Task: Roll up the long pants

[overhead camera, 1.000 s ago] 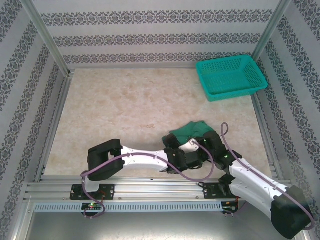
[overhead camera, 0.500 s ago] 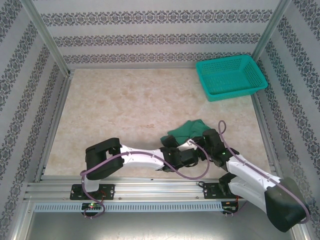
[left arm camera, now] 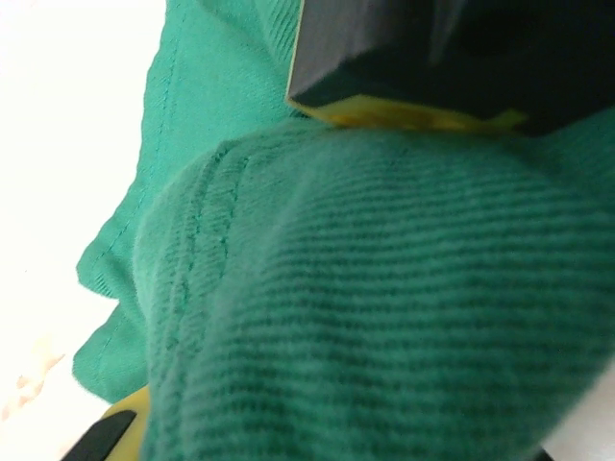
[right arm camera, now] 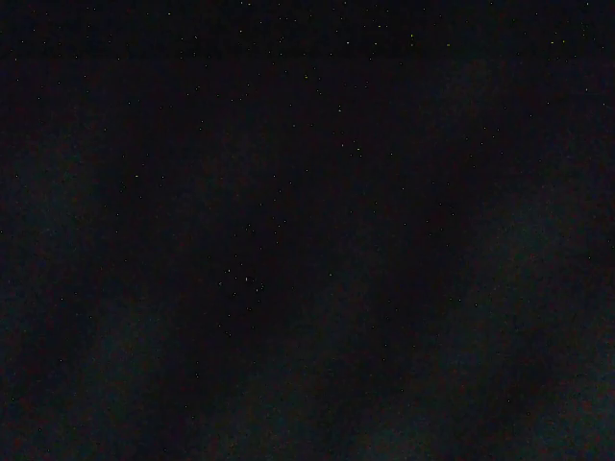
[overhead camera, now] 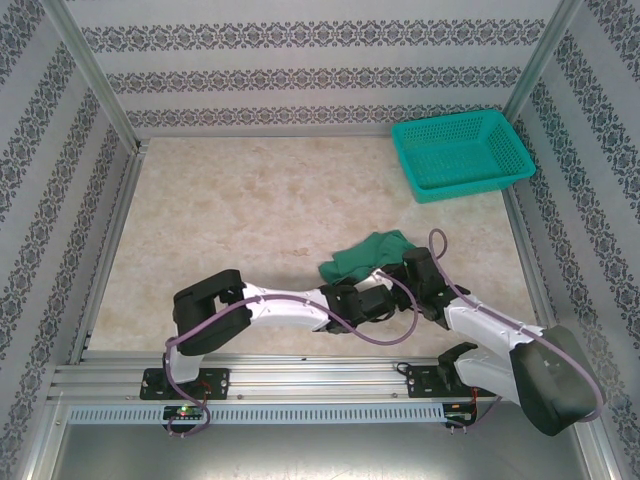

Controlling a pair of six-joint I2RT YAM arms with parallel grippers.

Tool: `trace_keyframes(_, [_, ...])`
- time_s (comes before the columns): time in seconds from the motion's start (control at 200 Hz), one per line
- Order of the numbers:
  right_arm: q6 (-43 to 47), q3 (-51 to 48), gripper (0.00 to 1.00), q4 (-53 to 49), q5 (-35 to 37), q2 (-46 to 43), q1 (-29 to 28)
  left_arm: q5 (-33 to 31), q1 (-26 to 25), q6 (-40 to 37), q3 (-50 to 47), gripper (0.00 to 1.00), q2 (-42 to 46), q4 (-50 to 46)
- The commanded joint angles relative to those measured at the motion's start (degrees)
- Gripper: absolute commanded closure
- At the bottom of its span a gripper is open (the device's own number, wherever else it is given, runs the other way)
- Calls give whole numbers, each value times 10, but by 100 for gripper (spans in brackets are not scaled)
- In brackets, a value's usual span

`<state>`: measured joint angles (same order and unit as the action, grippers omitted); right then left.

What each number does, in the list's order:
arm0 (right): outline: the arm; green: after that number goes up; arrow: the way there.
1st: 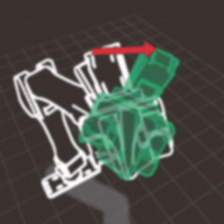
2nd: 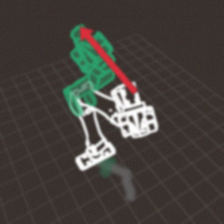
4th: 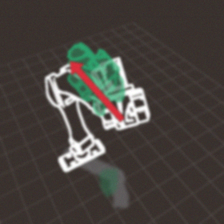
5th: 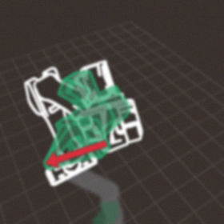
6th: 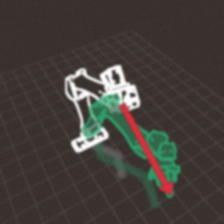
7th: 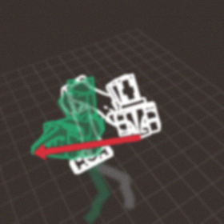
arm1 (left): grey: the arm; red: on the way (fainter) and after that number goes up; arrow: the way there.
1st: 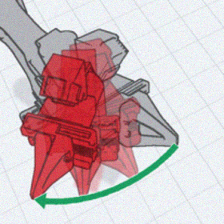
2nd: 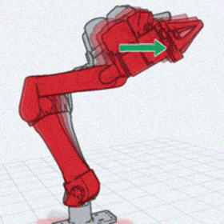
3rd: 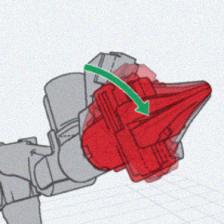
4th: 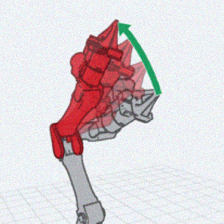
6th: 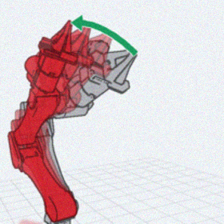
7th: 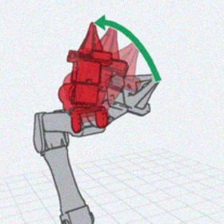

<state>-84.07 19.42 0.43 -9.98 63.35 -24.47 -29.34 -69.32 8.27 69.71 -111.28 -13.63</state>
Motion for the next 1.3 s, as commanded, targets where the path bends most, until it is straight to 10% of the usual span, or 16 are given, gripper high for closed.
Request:
trace_keyframes(0.0, [53,36,97,-122,-88,1,5,137,24,-51,-58,100,7,-46])
trace_keyframes(0.095, [79,59,93,-148,-89,4,28,179,35,-44,-62,100,50,-78])
trace_keyframes(0.225, [114,87,29,-164,-103,34,55,239,52,-38,-61,100,87,-99])
trace_keyframes(0.315, [151,111,3,-173,-125,56,73,323,82,-23,-71,100,111,-92])
trace_keyframes(0.924, [193,159,2,-182,-204,-27,150,752,272,165,-149,100,145,79])
trace_keyframes(1.294, [239,162,2,-274,-247,-27,118,789,310,277,-174,100,56,172])
